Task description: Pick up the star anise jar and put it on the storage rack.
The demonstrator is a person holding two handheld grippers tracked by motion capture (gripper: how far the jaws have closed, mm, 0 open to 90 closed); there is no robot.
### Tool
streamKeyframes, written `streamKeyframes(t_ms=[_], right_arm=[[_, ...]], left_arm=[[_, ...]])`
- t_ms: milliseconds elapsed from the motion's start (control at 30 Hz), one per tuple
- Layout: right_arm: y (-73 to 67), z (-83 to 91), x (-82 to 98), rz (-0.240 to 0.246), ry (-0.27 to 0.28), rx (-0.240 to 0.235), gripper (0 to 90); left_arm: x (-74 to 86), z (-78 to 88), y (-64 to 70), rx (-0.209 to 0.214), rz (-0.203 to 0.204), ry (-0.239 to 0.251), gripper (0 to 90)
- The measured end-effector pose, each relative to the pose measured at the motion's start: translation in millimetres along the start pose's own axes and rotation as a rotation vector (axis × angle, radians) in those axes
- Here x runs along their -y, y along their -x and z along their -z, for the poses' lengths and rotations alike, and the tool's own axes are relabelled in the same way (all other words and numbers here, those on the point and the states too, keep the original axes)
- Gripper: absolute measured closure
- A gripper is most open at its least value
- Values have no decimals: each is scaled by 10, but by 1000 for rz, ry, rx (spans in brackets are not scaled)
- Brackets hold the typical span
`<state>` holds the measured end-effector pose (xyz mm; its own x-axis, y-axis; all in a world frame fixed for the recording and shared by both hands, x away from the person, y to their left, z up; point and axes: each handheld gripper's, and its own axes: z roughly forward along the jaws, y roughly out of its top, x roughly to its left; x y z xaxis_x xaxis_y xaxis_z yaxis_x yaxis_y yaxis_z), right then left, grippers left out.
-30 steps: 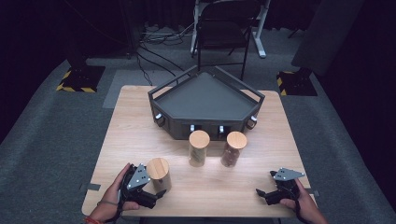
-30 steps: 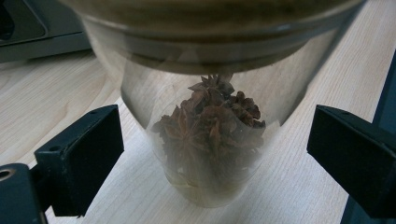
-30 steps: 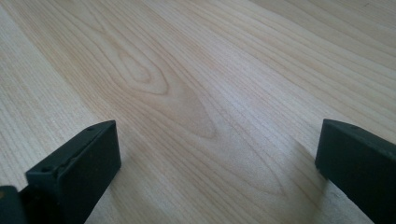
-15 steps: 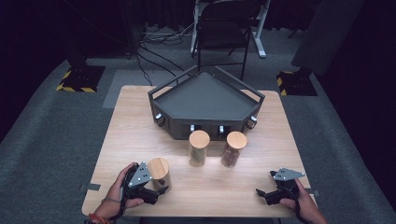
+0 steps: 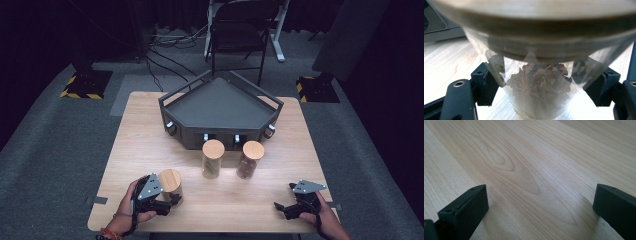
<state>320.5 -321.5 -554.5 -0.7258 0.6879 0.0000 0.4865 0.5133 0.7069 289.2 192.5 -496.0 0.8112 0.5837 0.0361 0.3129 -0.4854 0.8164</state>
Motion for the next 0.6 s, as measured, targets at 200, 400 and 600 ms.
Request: streamKeyframes(t_ms=[200,400,600], right_arm=[[0,0,0,0,0,0,1],[0,0,0,0,0,0,1],[0,0,0,0,0,0,1]], left_arm=[[7,14,-6,13,14,14,245],[5,20,-4,9,19,18,248],[-6,28,-13,10,21,18,248]])
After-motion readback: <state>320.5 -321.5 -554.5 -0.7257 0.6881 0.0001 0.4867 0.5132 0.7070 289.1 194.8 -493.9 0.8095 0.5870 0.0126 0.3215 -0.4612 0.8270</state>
